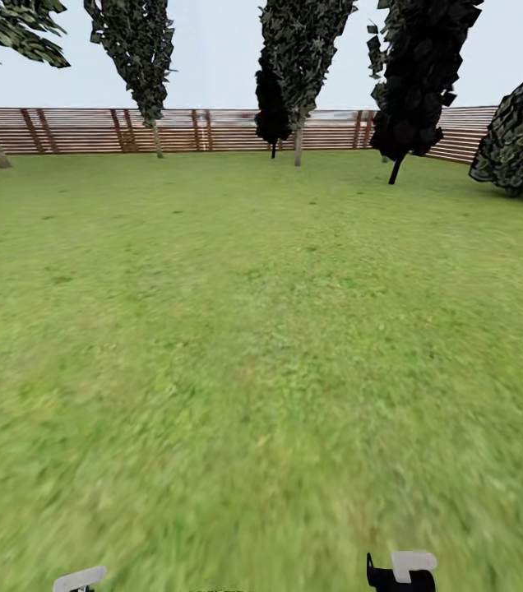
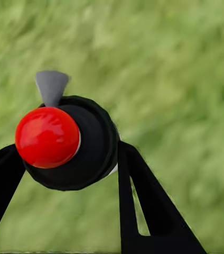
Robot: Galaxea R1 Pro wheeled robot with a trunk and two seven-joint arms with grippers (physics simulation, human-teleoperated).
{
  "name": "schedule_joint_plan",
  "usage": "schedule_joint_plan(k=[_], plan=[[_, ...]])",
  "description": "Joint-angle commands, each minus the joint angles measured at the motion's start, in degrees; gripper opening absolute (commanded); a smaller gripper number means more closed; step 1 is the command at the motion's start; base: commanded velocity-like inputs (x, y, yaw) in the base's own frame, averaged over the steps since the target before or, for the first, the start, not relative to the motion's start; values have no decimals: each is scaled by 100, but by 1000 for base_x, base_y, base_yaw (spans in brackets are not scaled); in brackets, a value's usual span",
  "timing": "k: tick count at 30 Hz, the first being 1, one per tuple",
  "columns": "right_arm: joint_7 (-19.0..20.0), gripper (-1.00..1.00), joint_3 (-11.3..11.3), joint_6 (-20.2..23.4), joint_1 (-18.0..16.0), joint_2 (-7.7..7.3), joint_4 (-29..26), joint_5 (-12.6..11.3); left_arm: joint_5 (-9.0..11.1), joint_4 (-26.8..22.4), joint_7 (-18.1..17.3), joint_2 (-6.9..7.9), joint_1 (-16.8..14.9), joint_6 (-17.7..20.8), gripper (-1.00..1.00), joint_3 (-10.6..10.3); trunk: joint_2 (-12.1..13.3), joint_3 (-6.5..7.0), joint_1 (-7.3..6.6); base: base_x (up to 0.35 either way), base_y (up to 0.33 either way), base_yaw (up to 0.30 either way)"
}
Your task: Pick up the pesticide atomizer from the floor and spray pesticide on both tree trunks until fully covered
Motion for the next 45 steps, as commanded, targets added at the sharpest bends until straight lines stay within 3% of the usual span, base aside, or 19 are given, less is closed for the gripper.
schedule_joint_plan(k=[1,45], plan=[[0,100,1,0,1,0,0,1,0,-1,0,0,0,-1,-100,1,0,-3,0,0,0,281],[0,100,1,0,5,0,0,1,0,-2,0,-9,0,-9,-100,-7,0,-128,0,0,0,281]])
